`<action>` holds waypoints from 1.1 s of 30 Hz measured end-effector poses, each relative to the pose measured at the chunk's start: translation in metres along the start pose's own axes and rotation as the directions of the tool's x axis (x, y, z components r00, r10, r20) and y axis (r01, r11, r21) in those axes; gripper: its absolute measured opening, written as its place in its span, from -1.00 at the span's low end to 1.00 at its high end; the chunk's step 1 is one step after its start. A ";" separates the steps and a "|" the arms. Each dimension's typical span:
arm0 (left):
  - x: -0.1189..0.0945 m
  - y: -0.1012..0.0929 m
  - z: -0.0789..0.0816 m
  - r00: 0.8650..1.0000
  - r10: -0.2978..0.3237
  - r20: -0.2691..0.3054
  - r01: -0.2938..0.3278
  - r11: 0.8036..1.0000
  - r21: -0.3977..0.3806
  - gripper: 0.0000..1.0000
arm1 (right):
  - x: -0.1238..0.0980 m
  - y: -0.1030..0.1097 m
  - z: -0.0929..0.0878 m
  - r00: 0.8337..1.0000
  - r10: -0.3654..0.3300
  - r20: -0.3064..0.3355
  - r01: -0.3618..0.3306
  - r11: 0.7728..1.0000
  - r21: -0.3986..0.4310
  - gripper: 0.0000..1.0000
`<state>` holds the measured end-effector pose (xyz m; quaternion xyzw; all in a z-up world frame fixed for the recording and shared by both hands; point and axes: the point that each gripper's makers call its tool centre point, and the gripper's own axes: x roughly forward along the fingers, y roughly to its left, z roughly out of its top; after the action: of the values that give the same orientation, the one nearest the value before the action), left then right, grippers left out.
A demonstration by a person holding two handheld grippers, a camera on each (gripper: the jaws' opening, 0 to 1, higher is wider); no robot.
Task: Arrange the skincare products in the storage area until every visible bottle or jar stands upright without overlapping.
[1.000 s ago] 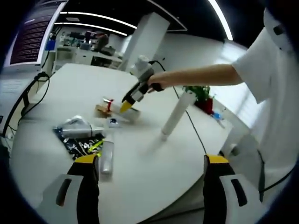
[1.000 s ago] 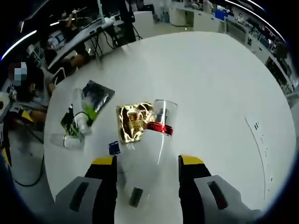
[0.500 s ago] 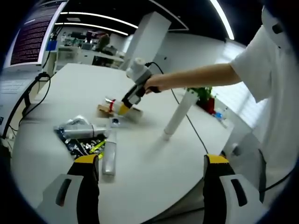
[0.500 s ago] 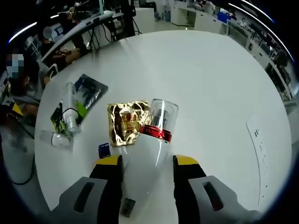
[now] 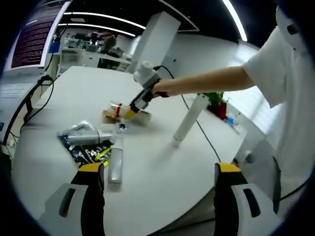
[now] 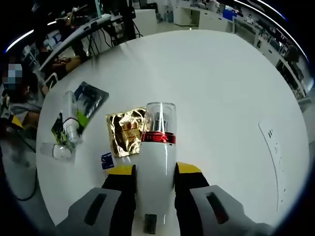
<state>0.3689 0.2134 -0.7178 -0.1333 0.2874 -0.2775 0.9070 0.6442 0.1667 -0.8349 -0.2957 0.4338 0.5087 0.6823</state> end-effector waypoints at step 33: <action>0.000 -0.006 0.003 1.000 -0.016 0.003 0.017 1.000 -0.008 0.69 | -0.039 -0.022 -0.023 0.997 -0.042 0.066 0.038 0.998 0.054 -0.47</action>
<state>0.3678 0.2090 -0.7132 -0.1394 0.2862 -0.2837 0.9045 0.6539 0.1237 -0.8109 -0.2690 0.4179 0.4931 0.7140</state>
